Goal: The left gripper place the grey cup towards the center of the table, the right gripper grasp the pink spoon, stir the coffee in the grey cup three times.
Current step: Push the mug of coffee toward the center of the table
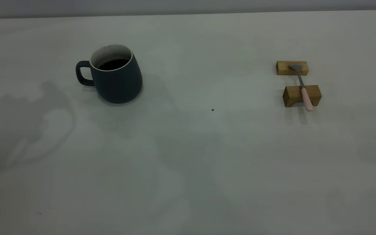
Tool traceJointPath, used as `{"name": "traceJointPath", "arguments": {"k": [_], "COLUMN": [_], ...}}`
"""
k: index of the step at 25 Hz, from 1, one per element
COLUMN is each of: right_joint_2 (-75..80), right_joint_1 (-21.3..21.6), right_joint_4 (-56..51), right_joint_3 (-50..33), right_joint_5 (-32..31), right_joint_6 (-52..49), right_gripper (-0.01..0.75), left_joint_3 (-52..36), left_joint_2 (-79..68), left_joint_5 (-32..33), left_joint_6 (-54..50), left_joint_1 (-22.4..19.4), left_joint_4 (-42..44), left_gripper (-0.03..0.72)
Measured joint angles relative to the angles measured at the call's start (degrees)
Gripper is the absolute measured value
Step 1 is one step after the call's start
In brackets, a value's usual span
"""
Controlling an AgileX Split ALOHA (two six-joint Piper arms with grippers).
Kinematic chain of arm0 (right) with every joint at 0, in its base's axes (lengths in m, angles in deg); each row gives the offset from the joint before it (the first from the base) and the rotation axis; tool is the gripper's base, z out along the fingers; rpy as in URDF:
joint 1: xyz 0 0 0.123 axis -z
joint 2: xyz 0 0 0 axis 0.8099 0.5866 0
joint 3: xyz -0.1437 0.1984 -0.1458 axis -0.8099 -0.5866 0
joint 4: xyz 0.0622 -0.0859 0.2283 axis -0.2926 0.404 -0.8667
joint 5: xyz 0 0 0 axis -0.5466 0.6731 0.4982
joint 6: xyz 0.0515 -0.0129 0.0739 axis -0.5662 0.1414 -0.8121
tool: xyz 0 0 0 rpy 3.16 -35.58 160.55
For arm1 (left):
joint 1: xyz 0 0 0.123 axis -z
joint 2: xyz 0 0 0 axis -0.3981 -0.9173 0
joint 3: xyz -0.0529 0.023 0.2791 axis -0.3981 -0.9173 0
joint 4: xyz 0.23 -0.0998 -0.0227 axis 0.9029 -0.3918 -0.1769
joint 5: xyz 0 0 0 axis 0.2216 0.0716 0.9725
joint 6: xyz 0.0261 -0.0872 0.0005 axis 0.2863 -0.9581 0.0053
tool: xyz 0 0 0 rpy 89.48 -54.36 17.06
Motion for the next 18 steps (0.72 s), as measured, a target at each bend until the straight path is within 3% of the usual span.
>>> {"name": "traceJointPath", "arguments": {"k": [6, 10, 18], "right_joint_2": [0.0, 0.0, 0.0], "right_joint_1": [0.0, 0.0, 0.0], "right_joint_4": [0.0, 0.0, 0.0], "right_joint_3": [0.0, 0.0, 0.0], "right_joint_5": [0.0, 0.0, 0.0], "right_joint_6": [0.0, 0.0, 0.0], "right_gripper": [0.238, 0.238, 0.238], "left_joint_3": [12.2, 18.9, 26.1], "left_joint_2": [-12.7, -19.4, -28.8], "left_joint_5": [1.6, 6.1, 9.2], "left_joint_6": [21.7, 33.5, 46.6], "left_joint_1": [0.0, 0.0, 0.6], "left_joint_4": [-11.7, -19.7, -25.1], "left_gripper": [0.519, 0.519, 0.519]}}
